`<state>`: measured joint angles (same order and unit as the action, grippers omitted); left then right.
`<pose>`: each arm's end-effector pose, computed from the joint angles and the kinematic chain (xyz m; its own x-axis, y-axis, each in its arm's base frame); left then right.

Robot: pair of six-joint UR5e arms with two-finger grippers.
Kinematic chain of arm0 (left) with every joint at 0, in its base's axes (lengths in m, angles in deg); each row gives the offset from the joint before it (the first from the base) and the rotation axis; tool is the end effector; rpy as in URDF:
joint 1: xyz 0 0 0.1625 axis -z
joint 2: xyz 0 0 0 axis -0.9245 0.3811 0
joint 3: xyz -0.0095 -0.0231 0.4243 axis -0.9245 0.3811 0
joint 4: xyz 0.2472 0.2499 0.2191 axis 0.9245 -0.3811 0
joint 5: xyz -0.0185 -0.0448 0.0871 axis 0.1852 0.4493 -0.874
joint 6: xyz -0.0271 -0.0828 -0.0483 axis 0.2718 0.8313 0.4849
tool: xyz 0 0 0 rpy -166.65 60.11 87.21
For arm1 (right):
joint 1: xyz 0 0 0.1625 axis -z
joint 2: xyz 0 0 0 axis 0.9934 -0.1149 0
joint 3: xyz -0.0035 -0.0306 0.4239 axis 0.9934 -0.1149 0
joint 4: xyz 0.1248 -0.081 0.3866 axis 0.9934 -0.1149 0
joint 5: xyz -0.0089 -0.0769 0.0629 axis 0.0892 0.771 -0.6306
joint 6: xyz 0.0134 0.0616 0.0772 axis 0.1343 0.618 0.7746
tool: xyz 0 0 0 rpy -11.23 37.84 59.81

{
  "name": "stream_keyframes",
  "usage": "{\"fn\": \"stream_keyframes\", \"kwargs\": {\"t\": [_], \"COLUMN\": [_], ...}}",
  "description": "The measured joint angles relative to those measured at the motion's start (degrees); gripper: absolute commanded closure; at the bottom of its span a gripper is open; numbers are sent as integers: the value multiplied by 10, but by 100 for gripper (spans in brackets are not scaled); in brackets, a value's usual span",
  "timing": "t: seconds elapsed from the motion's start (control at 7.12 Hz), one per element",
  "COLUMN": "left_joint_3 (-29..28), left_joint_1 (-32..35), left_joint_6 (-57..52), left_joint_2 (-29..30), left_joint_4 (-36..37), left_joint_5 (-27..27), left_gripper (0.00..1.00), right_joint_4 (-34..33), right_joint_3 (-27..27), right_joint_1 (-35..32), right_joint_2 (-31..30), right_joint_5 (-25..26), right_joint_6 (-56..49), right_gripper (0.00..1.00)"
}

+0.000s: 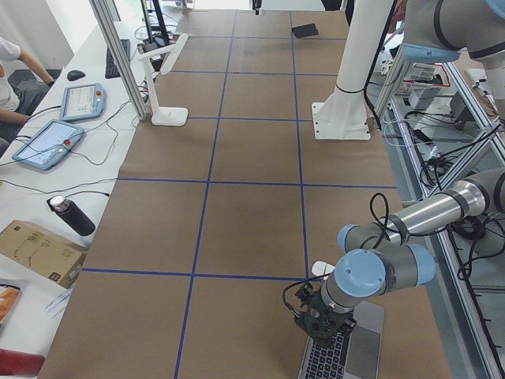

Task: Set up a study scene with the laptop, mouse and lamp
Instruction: 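Carry the open silver laptop with the left gripper toward the table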

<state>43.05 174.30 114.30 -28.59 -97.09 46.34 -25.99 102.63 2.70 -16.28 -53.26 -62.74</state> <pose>-0.1303 -0.2051 0.7398 0.4048 -0.7763 -0.4833 0.6159 0.6221 -0.4833 -0.0108 -0.4209 0.5606 0.6099 -0.2324 0.7577 0.0580 0.9666 0.2497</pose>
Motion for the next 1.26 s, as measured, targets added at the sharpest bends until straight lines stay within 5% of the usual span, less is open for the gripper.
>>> {"fn": "stream_keyframes", "kwargs": {"t": [0.42, 0.56, 0.98, 1.26], "left_joint_3": [-1, 0, 15, 79], "left_joint_1": [0, 0, 7, 11], "left_joint_6": [8, 8, 7, 2], "left_joint_2": [-2, -2, -3, 12], "left_joint_4": [6, 8, 16, 102], "left_joint_5": [16, 22, 31, 40], "left_gripper": [89, 100, 100, 100], "right_joint_4": [1, 3, 14, 15], "right_joint_3": [0, 1, 0, 0], "right_joint_1": [0, 1, 2, 2], "right_joint_2": [0, 0, 0, 0], "right_joint_5": [-3, -4, -7, -8], "right_joint_6": [1, 2, 5, 5], "right_gripper": [1, 1, 1, 1]}}
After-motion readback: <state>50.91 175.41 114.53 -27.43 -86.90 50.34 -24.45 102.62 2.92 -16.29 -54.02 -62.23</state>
